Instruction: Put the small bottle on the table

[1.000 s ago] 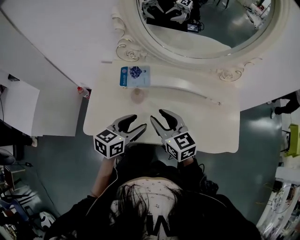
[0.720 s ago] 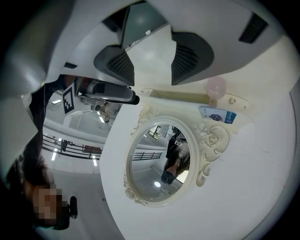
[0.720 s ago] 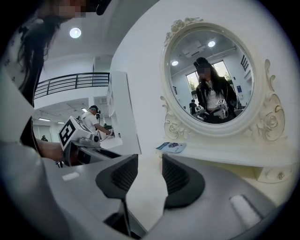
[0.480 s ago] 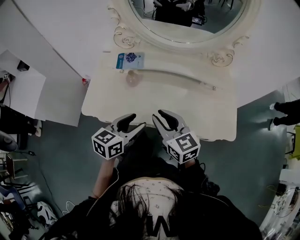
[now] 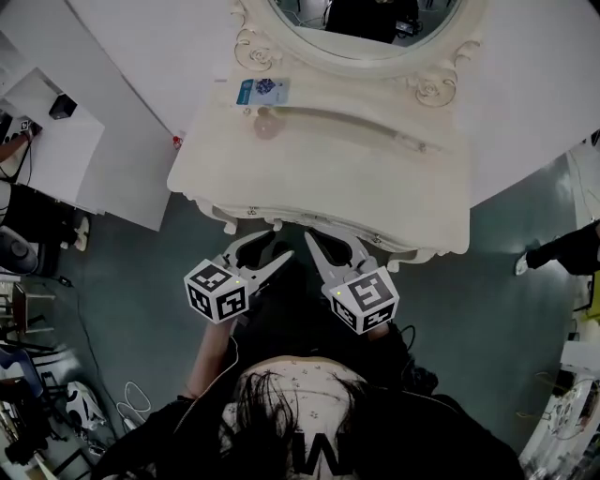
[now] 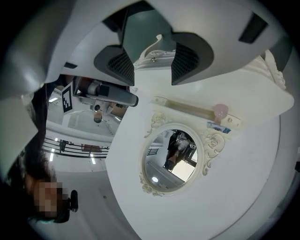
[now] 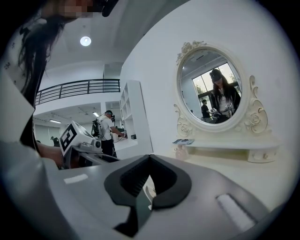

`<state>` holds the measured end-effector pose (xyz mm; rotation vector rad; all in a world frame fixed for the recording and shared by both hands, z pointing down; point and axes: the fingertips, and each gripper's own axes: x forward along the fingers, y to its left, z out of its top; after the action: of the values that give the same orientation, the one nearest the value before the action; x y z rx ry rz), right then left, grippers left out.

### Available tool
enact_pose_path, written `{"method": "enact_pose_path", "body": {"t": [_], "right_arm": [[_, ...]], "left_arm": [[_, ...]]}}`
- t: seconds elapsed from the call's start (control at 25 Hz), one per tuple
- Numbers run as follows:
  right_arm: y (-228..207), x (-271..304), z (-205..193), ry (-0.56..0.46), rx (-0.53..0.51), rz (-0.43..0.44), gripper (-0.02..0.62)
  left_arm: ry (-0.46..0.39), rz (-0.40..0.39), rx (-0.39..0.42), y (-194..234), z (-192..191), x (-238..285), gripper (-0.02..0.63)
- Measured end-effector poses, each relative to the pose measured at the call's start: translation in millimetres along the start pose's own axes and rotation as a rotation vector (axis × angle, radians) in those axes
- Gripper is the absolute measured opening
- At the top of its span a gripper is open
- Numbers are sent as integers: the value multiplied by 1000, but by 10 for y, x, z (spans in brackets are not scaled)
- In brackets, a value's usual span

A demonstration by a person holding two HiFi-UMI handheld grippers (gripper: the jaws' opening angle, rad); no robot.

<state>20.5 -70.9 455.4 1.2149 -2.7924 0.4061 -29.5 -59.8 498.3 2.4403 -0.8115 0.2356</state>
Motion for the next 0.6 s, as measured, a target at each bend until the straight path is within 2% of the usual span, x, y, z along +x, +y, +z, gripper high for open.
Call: {"method": "enact_pose_path", "body": {"t": [0.24,0.6], "right_arm": [[213,-141,-27,-12,11,22,9],[473,-129,-42,-16,11,56,9]], "left_arm": [[-21,2,27,-291,-74,-221,232],[-73,26,37,-339,-32,-496,221]]}}
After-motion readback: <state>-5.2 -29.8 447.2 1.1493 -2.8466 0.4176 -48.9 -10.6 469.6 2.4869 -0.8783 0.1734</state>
